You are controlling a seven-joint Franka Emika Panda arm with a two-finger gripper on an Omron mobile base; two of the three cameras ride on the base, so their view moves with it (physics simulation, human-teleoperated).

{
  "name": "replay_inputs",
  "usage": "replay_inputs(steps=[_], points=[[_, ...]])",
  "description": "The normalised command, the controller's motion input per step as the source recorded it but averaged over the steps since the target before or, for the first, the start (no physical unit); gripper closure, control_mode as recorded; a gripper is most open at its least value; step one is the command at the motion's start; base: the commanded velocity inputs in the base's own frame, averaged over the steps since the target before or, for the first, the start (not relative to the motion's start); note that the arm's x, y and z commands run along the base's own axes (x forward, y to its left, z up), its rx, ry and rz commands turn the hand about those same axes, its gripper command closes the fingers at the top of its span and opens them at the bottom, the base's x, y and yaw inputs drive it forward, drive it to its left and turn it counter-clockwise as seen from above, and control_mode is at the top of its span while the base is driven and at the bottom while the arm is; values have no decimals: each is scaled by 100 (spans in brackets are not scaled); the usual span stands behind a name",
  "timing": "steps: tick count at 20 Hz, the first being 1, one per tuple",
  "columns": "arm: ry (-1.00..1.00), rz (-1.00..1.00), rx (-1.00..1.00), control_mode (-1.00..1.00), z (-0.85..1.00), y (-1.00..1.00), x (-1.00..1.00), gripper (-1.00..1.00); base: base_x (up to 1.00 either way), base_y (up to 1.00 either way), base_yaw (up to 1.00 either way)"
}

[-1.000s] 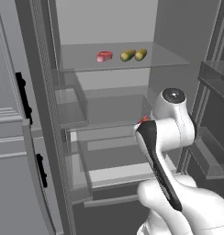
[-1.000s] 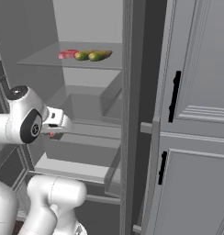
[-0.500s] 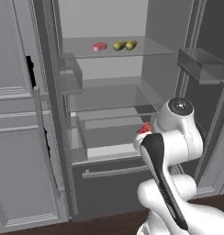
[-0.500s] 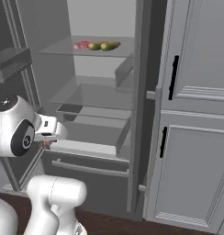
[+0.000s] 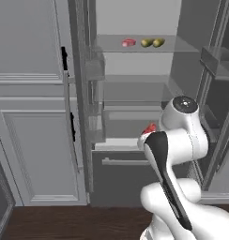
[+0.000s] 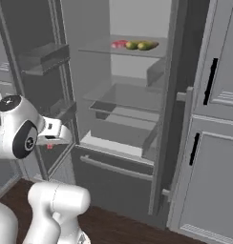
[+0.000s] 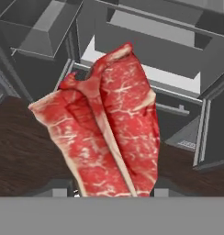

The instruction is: Place one cucumber and one steak in each tupperware on the nearby counter, to pack two identical lunches.

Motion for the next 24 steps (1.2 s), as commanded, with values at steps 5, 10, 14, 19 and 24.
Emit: replay_inputs(steps=[5, 10, 14, 19, 24], points=[[0, 0, 0, 100, 0, 0, 0, 100, -17, 16, 85], [0, 0, 0, 100, 0, 0, 0, 100, 1, 39, 85], [0, 0, 0, 100, 0, 0, 0, 100, 45, 50, 69], [0, 0, 0, 100, 0, 0, 0, 100, 100, 12, 29], [0, 0, 0, 100, 0, 0, 0, 100, 100, -6, 2]])
